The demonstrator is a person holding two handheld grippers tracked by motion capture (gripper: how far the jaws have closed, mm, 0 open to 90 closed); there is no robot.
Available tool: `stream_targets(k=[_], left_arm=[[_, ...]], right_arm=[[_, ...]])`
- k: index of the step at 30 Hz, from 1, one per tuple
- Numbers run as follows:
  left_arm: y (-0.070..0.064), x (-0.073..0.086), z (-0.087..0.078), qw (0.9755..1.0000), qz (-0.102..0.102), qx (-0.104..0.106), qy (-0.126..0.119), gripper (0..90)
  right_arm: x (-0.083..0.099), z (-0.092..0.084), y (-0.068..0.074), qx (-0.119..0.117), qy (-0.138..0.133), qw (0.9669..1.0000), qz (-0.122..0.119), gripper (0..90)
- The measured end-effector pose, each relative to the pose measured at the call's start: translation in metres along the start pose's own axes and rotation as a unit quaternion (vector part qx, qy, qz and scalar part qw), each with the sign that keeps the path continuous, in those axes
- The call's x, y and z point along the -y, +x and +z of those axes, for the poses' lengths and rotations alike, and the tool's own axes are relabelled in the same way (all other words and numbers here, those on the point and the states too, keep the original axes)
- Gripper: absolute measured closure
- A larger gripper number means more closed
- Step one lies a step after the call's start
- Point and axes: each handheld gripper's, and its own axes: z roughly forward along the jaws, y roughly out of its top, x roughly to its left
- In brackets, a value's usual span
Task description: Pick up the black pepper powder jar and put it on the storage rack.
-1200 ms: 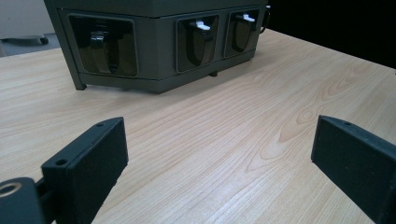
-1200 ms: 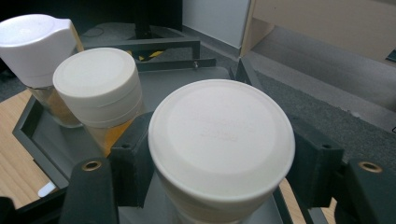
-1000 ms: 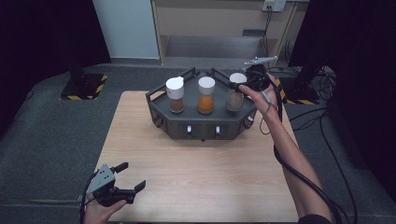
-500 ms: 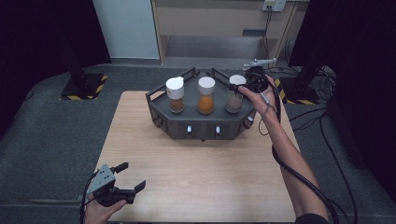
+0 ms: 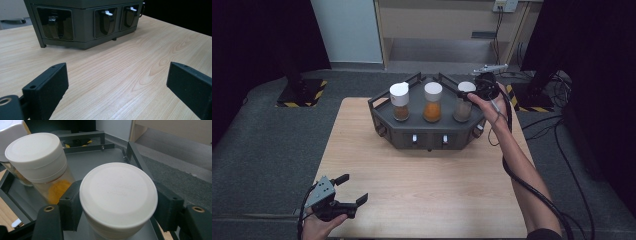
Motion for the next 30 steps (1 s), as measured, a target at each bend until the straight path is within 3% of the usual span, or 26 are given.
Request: stream_targets(k=[6,11,16,30], left_arm=[[0.0,0.0,0.0,1.0,0.0,0.0,0.001,3.2],[0.0,0.0,0.0,1.0,0.001,0.0,0.001,3.2],[-0.001,0.0,0.0,1.0,0.001,0.0,0.001,3.2],[-0.001,-0.001,0.001,1.0,0.004,0.001,0.003,3.2]], right_arm=[[0.004,0.0,0.001,0.002,-0.007,1.0,-0.004,33.6],[0.014,-0.006,0.001,0.003,-0.051,0.9987,0.01,14.2],[0.013,-0.014,0.0,-0.002,-0.068,0.9976,0.013,5.7],[0.019,-0.058,-0.008,-0.034,-0.107,0.9933,0.029,5.0]])
